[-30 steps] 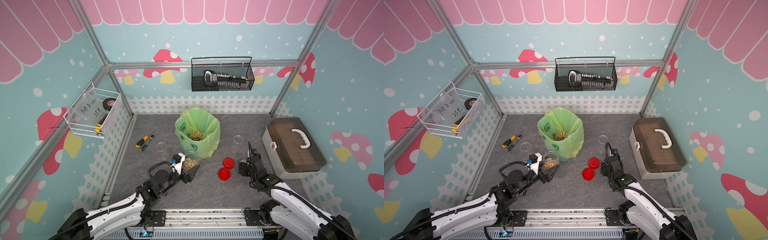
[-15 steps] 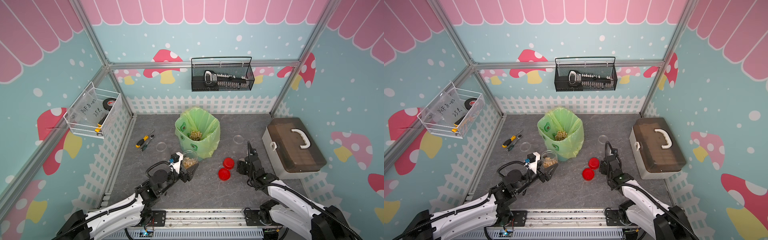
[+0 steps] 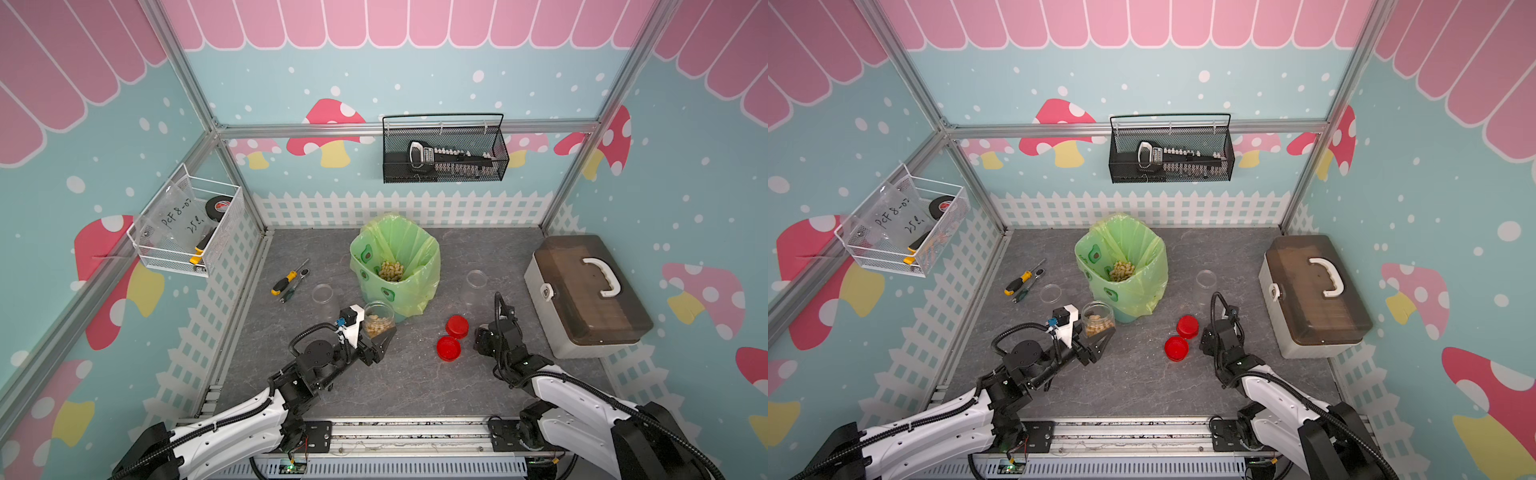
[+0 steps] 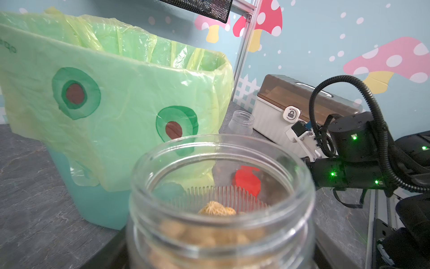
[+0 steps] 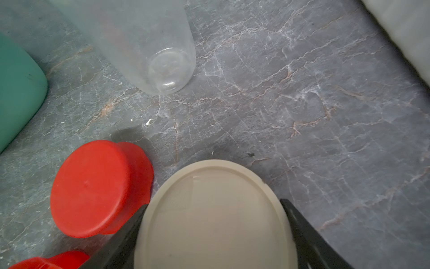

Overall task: Empty moldy peanuts from jars
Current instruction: Place the lid at the center of the board.

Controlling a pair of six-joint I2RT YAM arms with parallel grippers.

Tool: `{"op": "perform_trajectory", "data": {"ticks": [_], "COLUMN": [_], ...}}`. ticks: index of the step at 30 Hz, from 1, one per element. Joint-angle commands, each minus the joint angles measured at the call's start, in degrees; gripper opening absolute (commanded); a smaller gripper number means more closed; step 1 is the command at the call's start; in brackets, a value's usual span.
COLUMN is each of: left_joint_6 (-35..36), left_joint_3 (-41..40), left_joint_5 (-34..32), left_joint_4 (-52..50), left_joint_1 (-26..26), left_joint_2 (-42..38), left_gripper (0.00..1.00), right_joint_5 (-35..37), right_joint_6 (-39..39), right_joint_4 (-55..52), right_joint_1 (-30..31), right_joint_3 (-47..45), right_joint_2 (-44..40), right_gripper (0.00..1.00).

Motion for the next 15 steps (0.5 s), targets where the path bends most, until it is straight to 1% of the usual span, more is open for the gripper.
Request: {"op": "perform_trajectory", "data": {"ticks": [1, 8, 15], "left_joint_6": [-1.2, -1.2, -1.4], "left_joint_3": [-0.3, -0.2, -0.2], "left_joint_5": [1.0, 1.0, 1.2], "left_joint_4": [4.8, 4.8, 4.8], "left_joint_1": [0.4, 0.5, 0.7], "left_joint_2": [-0.6, -0.2, -0.4], "left_gripper": [0.43, 0.43, 0.43], "right_joint_5": [0.3, 0.1, -0.8], "right_joint_6": [1.9, 2.0, 1.2], "right_joint_4": [2.4, 2.5, 2.6], "right_joint_1": [-0.1, -0.1, -0.1], "right_joint_3": [-0.3, -0.8, 0.2], "right_joint_2": [0.8, -0.2, 2.0], "right_gripper": [0.64, 0.76, 0.85]}}
